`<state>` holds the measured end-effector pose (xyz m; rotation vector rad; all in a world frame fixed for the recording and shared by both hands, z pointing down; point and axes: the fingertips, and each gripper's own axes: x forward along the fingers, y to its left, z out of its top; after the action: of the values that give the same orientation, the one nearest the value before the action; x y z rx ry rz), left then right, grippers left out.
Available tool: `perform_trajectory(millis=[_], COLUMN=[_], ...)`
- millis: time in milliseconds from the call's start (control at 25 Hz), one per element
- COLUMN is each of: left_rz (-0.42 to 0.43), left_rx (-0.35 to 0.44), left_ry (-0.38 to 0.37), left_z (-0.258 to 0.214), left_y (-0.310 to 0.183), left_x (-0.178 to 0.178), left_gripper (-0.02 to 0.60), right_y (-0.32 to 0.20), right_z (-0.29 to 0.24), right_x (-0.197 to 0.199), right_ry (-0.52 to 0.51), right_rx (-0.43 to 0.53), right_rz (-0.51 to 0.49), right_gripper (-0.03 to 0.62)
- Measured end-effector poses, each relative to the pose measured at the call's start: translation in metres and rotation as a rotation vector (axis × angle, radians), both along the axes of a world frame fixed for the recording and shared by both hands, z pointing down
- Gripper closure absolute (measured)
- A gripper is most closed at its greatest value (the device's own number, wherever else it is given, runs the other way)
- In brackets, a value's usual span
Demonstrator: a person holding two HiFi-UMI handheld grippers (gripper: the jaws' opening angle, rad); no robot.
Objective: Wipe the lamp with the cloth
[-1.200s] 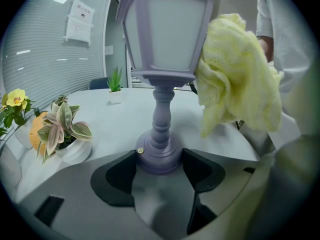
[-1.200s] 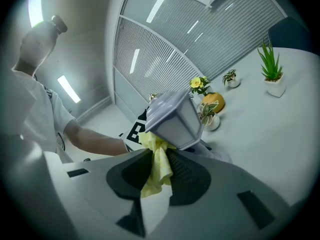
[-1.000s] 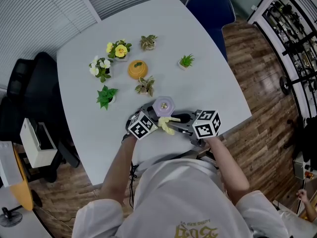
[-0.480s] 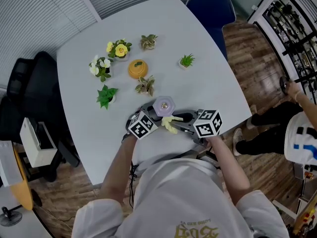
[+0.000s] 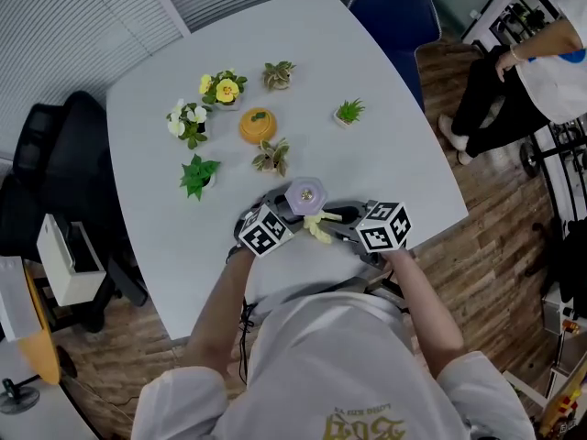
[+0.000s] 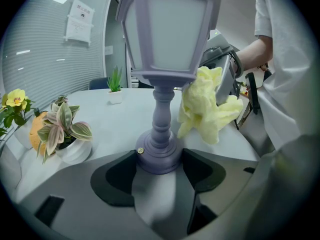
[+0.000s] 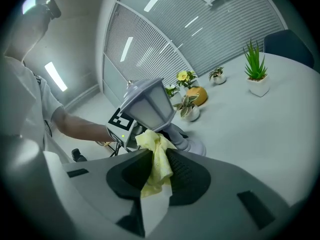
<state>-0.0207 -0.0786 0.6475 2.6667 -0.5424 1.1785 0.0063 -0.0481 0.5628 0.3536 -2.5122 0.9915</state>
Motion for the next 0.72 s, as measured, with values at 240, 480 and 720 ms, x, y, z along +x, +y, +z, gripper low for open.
perform_trajectory(millis=[240, 480, 720], left_rz=[0.002, 0.003, 0.004], left_rx=[0.000, -0.001, 0.001], left_ry=[-0.004, -0.003, -0.002], left_z=[0.000, 0.001, 0.001], left_y=[0.000, 0.001, 0.001], left_x=[0.001, 0.000, 0.001], left_gripper=[0.282, 0.282, 0.282], right_y=[-0.017, -0.026, -0.029], right_z=[0.009, 0.009, 0.011], right_x=[0.009, 0.006, -0.002], right_ry=[0.041, 0.044, 0.046], right_rx=[0.008, 0.017, 0.009], right_rz=[0.083, 0.111, 0.117], right_gripper=[0.499, 0.499, 0.500])
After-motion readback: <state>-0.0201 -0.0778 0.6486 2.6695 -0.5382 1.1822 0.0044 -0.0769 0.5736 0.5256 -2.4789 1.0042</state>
